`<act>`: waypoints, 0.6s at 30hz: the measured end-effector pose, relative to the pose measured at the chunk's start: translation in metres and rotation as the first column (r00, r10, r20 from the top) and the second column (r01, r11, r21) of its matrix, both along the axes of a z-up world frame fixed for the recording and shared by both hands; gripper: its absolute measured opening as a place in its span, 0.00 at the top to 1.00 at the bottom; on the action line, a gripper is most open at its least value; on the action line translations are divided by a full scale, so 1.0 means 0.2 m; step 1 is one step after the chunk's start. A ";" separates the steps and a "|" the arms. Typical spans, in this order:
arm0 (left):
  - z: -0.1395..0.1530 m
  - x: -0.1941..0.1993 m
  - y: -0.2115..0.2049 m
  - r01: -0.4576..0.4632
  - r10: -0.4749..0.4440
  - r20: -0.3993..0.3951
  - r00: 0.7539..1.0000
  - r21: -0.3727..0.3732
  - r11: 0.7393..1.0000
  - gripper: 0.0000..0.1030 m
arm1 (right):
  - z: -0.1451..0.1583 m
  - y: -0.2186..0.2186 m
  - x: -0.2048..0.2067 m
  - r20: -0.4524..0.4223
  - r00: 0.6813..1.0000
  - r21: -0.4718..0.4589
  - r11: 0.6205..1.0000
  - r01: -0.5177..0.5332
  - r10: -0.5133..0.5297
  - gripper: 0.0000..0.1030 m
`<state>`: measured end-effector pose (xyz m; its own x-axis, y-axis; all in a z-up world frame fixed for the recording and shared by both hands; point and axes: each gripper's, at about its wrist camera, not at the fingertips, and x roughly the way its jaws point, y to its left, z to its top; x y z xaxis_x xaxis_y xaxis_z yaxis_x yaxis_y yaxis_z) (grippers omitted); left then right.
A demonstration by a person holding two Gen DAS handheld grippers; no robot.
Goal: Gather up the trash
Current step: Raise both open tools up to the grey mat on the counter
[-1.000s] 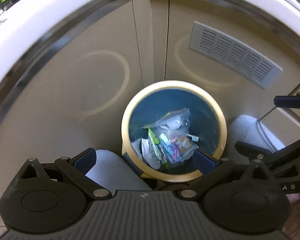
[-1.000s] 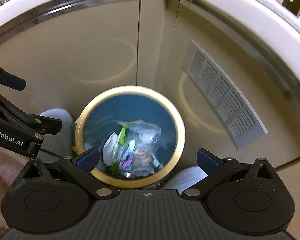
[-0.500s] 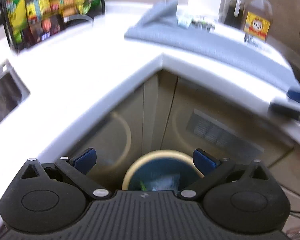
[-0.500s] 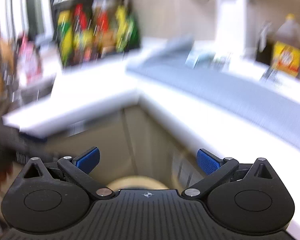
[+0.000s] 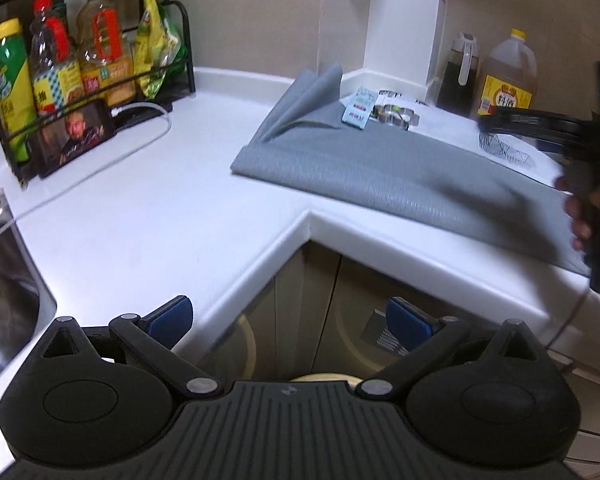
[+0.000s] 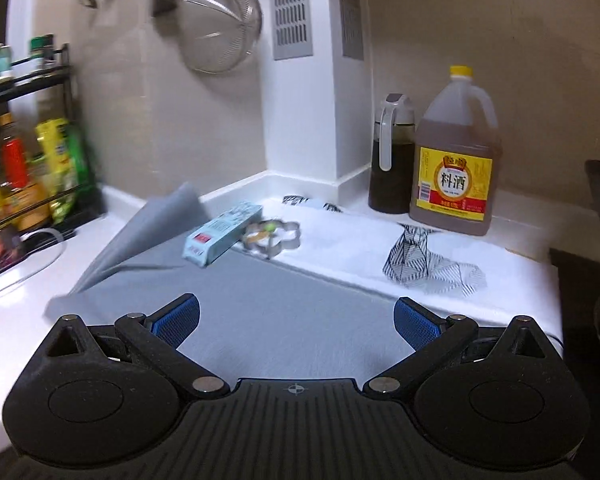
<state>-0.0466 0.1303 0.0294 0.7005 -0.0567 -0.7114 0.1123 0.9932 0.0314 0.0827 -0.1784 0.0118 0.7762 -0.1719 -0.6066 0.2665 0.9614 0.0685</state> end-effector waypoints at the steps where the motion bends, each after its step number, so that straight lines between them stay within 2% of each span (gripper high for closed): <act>1: 0.01 0.02 0.00 0.002 -0.002 0.003 1.000 0.005 1.000 0.00 | -0.02 0.00 0.06 -0.022 1.000 -0.009 1.000 -0.006 0.005 0.00; 5: 0.01 0.08 -0.01 0.009 -0.009 0.006 1.000 0.011 1.000 0.00 | -0.15 -0.01 0.30 -0.120 0.993 -0.025 1.000 -0.015 0.012 0.00; 12: -0.01 0.17 0.00 0.008 -0.008 -0.009 1.000 0.021 1.000 0.00 | -0.40 -0.03 0.63 -0.268 0.963 0.005 1.000 -0.023 0.024 0.00; 15: -0.01 0.20 0.01 -0.003 0.003 -0.006 1.000 0.030 1.000 0.00 | -0.46 -0.05 0.73 -0.260 0.966 0.015 1.000 0.016 -0.012 0.00; 18: 0.00 0.24 0.02 -0.005 0.005 -0.006 1.000 0.028 1.000 0.00 | -0.48 -0.03 0.84 -0.253 0.968 -0.005 1.000 -0.003 0.002 0.00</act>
